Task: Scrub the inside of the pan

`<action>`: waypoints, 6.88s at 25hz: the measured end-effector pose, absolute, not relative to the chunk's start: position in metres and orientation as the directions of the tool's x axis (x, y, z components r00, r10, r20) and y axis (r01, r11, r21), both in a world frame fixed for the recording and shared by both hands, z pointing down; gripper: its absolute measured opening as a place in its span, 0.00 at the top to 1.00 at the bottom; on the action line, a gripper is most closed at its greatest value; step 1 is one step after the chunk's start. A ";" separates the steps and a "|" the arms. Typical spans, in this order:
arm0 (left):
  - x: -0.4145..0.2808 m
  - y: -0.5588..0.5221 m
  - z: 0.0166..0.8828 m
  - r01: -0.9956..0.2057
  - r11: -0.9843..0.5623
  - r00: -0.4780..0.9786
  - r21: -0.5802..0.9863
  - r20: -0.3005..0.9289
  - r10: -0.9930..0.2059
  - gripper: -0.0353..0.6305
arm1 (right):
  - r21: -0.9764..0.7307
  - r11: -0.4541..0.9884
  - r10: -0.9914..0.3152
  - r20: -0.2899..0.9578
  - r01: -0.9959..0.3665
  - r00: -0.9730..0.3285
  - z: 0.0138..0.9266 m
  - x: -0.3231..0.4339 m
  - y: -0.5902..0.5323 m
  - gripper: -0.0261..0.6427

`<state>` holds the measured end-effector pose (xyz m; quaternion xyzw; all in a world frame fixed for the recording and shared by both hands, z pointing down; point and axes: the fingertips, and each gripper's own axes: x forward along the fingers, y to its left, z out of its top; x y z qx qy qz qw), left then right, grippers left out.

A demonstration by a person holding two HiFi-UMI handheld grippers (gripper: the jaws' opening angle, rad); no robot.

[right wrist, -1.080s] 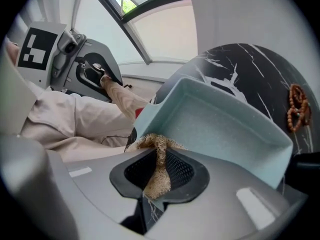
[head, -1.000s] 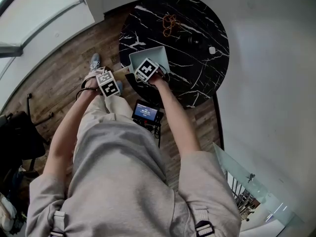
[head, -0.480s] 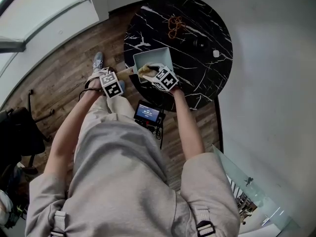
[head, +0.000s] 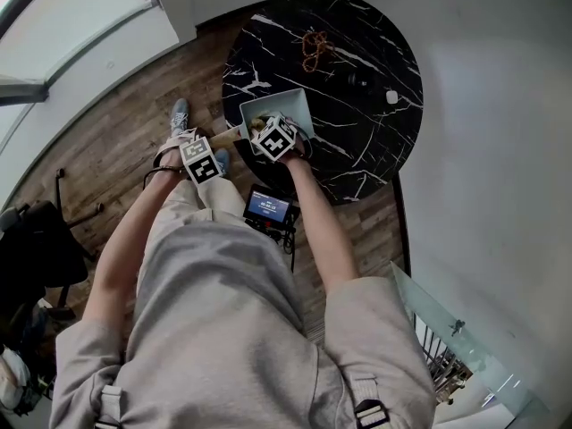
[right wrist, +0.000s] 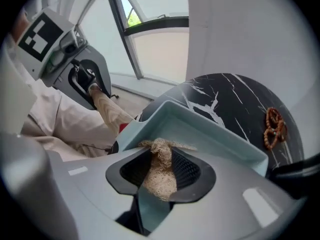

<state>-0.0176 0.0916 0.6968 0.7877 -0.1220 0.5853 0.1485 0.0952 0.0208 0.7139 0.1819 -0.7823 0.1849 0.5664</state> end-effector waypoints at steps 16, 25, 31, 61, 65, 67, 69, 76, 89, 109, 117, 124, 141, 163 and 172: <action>-0.018 0.092 0.698 -0.362 -0.928 0.261 0.088 0.965 -0.010 0.75 | -0.320 0.589 -0.190 0.838 -0.742 -0.512 0.695 0.072 -0.027 0.84; -0.019 0.093 0.699 -0.375 -0.922 0.260 0.091 0.966 -0.010 0.75 | -0.286 0.717 -0.040 0.894 -0.636 -0.446 0.698 0.082 0.016 0.85; -0.019 0.090 0.697 -0.372 -0.925 0.256 0.084 0.967 -0.015 0.75 | -0.242 0.887 0.119 0.943 -0.393 -0.312 0.711 0.098 0.065 0.86; -0.021 0.092 0.696 -0.375 -0.925 0.257 0.070 0.966 -0.032 0.75 | 0.136 0.705 -0.346 0.923 -0.697 -0.170 0.667 0.198 -0.038 0.85; -0.021 0.097 0.695 -0.378 -0.923 0.253 0.074 0.967 -0.027 0.75 | 0.237 0.663 -0.436 0.893 -0.710 -0.108 0.667 0.208 -0.074 0.85; -0.021 0.097 0.695 -0.375 -0.924 0.254 0.074 0.967 -0.026 0.75 | 0.238 0.647 -0.439 0.893 -0.724 -0.099 0.675 0.207 -0.084 0.85; -0.021 0.095 0.695 -0.365 -0.929 0.249 0.065 0.968 -0.030 0.75 | 0.256 0.636 -0.455 0.886 -0.728 -0.086 0.678 0.202 -0.093 0.85; -0.021 0.094 0.696 -0.338 -0.940 0.253 0.056 0.967 -0.034 0.74 | 0.411 0.554 -0.564 0.825 -0.724 0.036 0.681 0.193 -0.100 0.86; -0.022 0.095 0.697 -0.315 -0.947 0.235 0.060 0.972 -0.016 0.74 | 0.021 0.459 -0.415 0.889 -0.888 -0.194 0.711 0.159 -0.080 0.87; -0.032 0.090 0.697 -0.342 -0.939 0.175 0.026 0.984 -0.036 0.75 | -0.174 0.576 -0.328 0.846 -0.799 -0.421 0.667 0.147 -0.040 0.86; -0.032 0.090 0.697 -0.346 -0.938 0.184 0.029 0.982 -0.038 0.75 | 0.281 0.683 -0.406 0.914 -0.675 -0.029 0.703 0.188 -0.046 0.87; -0.033 0.090 0.698 -0.344 -0.938 0.182 0.033 0.983 -0.032 0.75 | 0.028 0.521 -0.338 0.925 -0.853 -0.176 0.709 0.179 -0.043 0.87; -0.034 0.091 0.697 -0.348 -0.937 0.168 0.029 0.985 -0.032 0.75 | -0.042 0.879 -0.117 0.947 -0.475 -0.300 0.713 0.090 0.013 0.87; -0.035 0.089 0.698 -0.359 -0.933 0.154 0.019 0.987 -0.040 0.75 | -0.125 0.845 0.044 0.985 -0.520 -0.165 0.716 0.177 0.032 0.87; -0.037 0.089 0.698 -0.365 -0.931 0.138 0.014 0.990 -0.040 0.75 | -0.259 0.852 0.107 0.937 -0.455 -0.332 0.721 0.109 0.055 0.87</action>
